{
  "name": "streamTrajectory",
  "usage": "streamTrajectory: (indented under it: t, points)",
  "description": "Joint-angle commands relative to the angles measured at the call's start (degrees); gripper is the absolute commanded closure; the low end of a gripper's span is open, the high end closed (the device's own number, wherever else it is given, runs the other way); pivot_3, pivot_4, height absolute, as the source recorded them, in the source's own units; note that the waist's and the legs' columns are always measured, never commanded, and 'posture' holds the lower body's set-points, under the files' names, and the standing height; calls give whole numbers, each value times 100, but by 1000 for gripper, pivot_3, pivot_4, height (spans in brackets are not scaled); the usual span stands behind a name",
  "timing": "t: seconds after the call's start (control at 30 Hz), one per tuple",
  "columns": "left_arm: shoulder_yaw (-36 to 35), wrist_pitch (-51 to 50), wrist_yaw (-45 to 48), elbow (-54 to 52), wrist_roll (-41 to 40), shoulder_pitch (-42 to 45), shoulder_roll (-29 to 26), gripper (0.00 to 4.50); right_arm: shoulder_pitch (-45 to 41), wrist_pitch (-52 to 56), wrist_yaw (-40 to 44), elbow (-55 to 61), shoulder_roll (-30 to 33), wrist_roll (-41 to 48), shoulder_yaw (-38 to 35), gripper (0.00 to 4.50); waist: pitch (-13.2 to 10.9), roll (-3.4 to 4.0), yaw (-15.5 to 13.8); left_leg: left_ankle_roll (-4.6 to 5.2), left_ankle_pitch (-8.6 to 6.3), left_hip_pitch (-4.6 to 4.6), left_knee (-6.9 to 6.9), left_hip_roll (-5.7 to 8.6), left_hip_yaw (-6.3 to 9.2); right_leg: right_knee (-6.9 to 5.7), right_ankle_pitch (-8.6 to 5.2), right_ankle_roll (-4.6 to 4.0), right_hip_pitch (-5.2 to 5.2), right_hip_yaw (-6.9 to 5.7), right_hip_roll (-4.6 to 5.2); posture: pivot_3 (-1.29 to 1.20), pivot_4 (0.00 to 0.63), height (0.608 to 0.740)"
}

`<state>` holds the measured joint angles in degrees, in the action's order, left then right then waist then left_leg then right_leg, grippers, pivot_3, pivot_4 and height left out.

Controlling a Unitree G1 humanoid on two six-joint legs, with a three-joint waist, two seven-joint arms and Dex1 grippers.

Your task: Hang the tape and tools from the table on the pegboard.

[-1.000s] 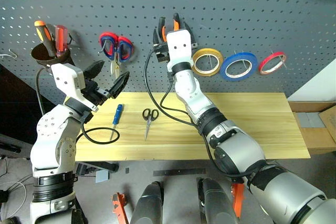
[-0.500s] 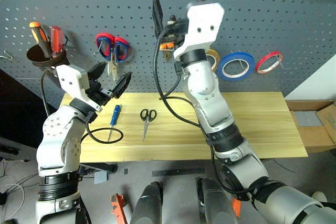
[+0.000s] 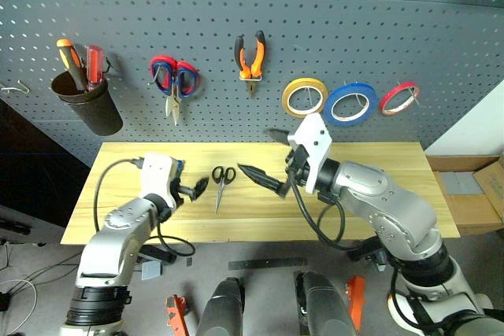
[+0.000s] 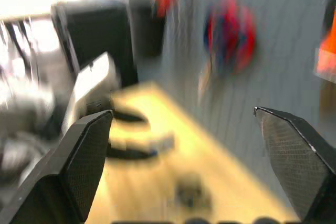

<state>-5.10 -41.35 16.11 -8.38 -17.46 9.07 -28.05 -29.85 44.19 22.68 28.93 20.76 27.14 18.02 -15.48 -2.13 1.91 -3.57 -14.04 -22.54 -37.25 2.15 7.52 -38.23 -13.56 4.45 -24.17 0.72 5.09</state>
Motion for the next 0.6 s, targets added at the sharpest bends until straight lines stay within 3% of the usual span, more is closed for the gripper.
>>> streamTrajectory:
  t: [0.03,0.33,0.6]
  points:
    - [280,-612,-286,287,219,250,261,0,-55,369,96,324,-44,183,-33,37,0,0,16,6,6,0,12,0,0,10,4,3,-1,0,-1,6,256,740]
    - [888,-620,-494,1599,750,1092,1008,0,173,1135,60,425,-31,116,174,37,1,-1,-18,3,4,-22,25,3,5,35,21,-25,-10,-14,9,-2,260,740]
    - [629,-384,-765,2513,917,1587,1446,0,159,1352,37,414,-68,44,174,37,1,-1,-2,1,3,-27,27,3,6,44,21,-24,-13,-17,10,-32,264,740]
